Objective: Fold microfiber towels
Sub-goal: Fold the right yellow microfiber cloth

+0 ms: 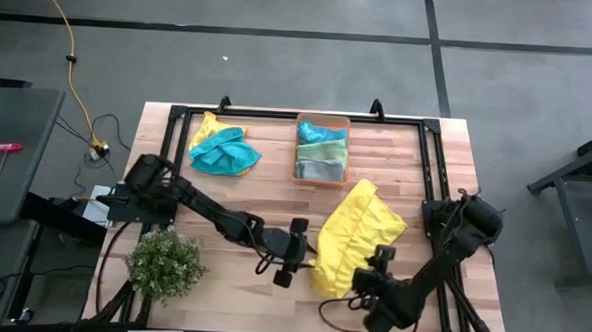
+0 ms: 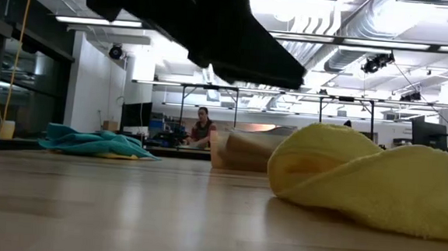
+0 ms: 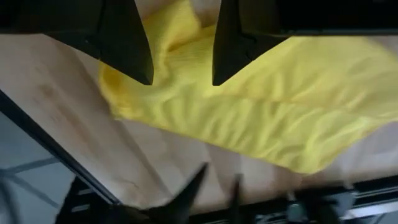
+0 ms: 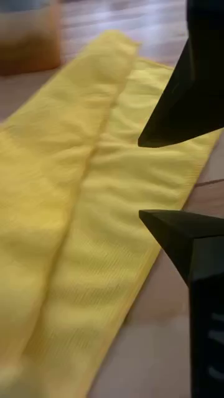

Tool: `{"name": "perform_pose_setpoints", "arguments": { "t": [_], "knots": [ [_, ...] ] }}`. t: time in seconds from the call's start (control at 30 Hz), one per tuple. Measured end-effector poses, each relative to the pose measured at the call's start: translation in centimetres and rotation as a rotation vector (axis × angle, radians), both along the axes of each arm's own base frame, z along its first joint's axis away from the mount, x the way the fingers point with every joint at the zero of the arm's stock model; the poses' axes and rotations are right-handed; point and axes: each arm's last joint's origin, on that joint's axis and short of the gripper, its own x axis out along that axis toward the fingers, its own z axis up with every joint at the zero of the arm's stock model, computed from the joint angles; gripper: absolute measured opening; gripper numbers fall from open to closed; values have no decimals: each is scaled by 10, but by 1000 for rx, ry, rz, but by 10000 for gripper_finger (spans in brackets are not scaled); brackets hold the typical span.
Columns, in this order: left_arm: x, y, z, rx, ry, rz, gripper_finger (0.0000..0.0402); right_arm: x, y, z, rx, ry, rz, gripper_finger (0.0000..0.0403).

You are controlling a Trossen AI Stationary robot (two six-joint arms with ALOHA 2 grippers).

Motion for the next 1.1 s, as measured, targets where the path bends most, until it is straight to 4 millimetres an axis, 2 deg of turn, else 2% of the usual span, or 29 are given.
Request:
{"name": "perform_pose_setpoints", "arguments": {
  "t": [0.17,0.3,0.47,0.63,0.87,1.1],
  "knots": [
    [9,-20,-23,9,45,-61,157,-18,-9,-18,-50,-42,-88,167],
    [16,-40,-26,44,71,-129,157,-24,-13,-23,-84,-69,-116,167],
    [15,-57,-32,304,123,-26,157,-23,-14,-23,-101,-125,-111,167],
    [17,-53,-33,491,101,104,157,-20,-14,-23,-115,-174,-100,167],
    [19,-47,-37,605,121,92,157,-19,-15,-23,-112,-180,-102,167],
    [23,-45,-30,690,54,155,157,-19,-14,-23,-109,-183,-103,167]
  ]
}}
